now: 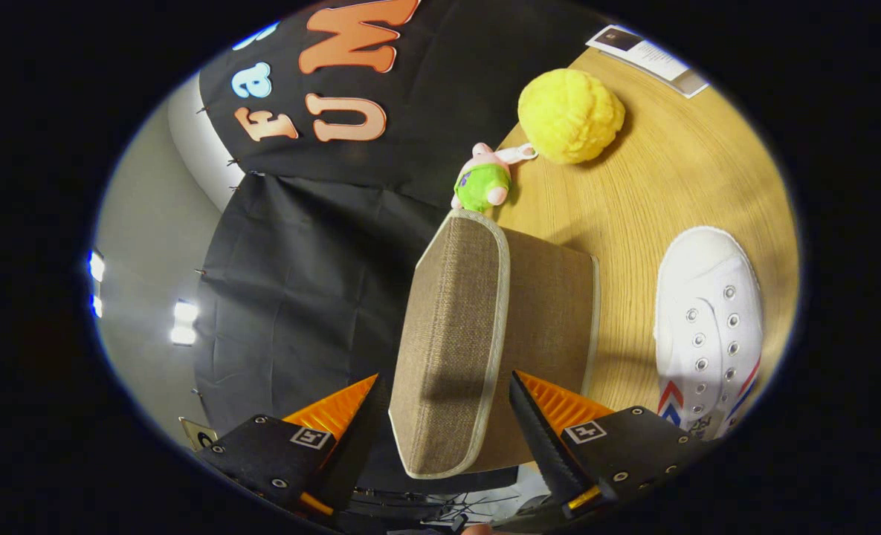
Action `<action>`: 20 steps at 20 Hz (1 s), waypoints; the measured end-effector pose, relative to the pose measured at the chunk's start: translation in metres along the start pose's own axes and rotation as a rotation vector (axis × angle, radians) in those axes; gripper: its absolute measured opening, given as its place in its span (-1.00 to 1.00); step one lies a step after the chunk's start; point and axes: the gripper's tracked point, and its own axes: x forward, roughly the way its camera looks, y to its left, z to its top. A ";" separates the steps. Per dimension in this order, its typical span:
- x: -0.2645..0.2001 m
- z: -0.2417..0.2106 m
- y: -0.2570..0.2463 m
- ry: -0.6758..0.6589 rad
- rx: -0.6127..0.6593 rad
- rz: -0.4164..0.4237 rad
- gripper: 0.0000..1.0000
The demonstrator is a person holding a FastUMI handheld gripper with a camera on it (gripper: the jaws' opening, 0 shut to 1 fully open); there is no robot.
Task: Open the storage box then place both shoes into the box .Put the left shoe in first, then the right shoe, with the right side of both shoes facing outward in a uniform manner.
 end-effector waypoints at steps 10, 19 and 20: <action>0.018 0.000 0.016 0.011 0.170 0.120 0.94; 0.022 0.017 0.019 -0.110 0.226 0.067 -0.98; 0.022 0.017 0.025 -0.115 0.209 0.069 -0.99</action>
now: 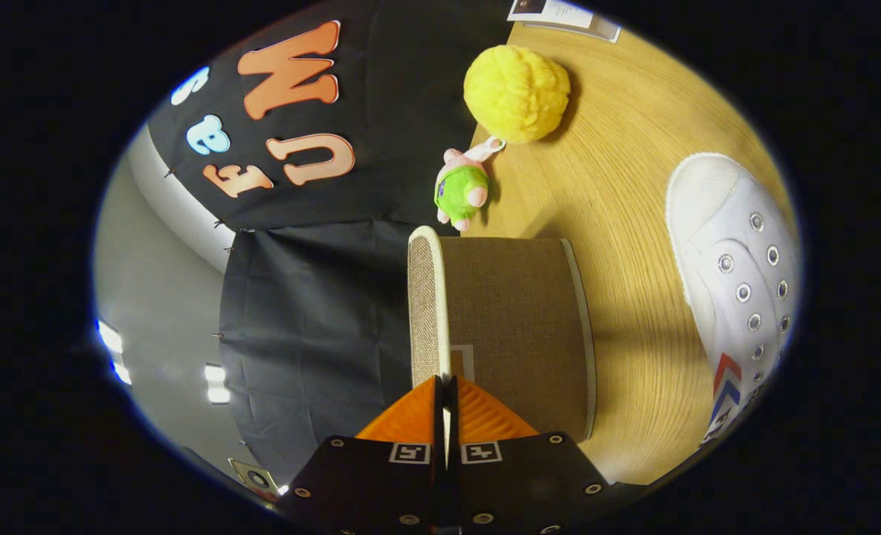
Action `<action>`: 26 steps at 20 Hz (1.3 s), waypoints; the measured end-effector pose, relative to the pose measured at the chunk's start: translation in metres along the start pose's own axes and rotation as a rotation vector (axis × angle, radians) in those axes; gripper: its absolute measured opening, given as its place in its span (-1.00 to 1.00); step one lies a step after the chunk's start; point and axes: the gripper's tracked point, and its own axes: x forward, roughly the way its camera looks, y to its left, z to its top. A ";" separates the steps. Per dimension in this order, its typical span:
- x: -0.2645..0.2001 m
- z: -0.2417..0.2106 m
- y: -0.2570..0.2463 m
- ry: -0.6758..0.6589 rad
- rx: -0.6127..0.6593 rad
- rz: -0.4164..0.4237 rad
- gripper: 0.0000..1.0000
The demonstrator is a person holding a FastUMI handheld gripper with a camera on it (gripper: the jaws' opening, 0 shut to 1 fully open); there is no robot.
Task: Open the storage box then place both shoes into the box .Put the left shoe in first, then the right shoe, with the right side of both shoes facing outward in a uniform manner.
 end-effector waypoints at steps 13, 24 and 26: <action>0.036 -0.022 0.017 0.038 -0.058 -0.112 -0.99; 0.073 -0.018 0.166 -0.133 -0.155 0.056 -0.99; 0.092 -0.028 0.195 -0.122 -0.210 0.045 -0.98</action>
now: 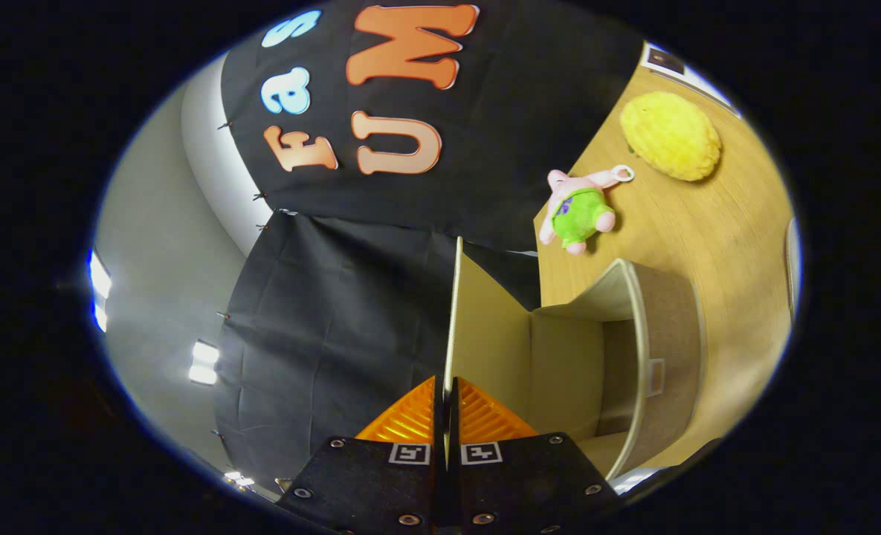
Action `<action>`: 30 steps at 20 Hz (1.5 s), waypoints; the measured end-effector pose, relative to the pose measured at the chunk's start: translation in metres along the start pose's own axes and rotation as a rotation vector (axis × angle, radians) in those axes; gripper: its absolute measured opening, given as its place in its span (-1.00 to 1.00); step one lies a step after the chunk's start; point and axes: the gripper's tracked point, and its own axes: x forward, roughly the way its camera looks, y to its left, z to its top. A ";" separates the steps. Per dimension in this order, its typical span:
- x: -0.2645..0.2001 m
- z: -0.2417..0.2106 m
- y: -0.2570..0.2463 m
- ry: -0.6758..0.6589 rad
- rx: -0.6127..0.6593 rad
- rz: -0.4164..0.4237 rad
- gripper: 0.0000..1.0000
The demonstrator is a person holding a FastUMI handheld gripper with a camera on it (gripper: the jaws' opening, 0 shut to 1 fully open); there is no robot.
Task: Open the storage box then place both shoes into the box .Put the left shoe in first, then the right shoe, with the right side of both shoes facing outward in a uniform manner.
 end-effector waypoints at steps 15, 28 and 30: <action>0.147 -0.073 0.074 0.075 -0.336 -0.130 0.78; 0.075 0.002 0.016 -0.110 -0.522 -0.384 0.95; 0.052 0.017 0.005 -0.148 -0.548 -0.431 0.95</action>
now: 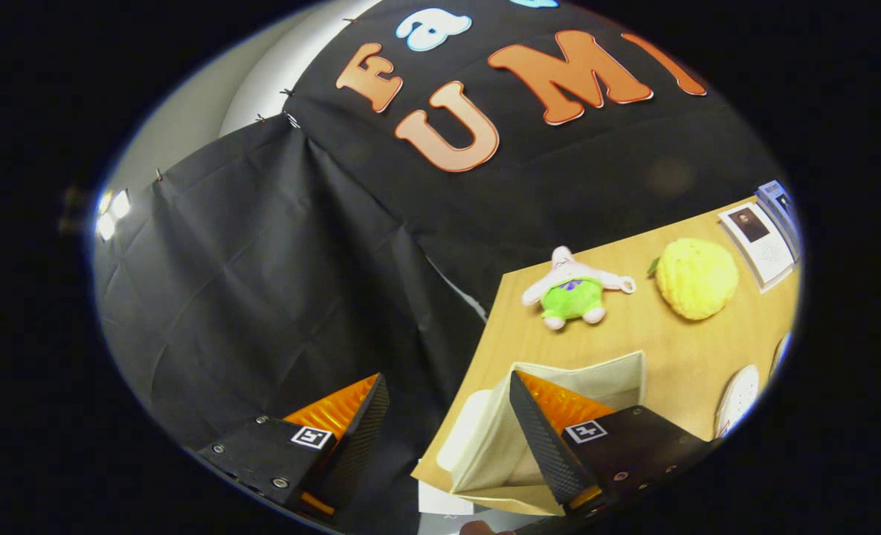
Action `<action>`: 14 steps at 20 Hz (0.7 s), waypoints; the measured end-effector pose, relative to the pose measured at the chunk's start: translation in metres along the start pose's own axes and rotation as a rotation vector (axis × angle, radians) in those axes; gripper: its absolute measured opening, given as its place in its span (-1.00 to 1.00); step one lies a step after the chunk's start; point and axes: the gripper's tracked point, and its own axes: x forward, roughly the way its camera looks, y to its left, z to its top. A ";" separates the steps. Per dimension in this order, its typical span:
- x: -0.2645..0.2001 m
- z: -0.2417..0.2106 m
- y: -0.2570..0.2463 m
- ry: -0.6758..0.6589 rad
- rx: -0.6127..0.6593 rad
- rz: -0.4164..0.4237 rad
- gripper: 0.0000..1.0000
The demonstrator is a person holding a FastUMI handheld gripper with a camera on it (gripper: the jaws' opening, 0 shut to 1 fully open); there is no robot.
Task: Open the storage box then place both shoes into the box .Put the left shoe in first, then the right shoe, with the right side of both shoes facing outward in a uniform manner.
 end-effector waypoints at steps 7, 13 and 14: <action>-0.064 0.005 -0.105 -0.075 -0.027 -0.181 0.96; -0.114 -0.006 -0.198 -0.103 -0.017 -0.350 0.96; -0.125 -0.011 -0.212 -0.101 -0.014 -0.373 0.96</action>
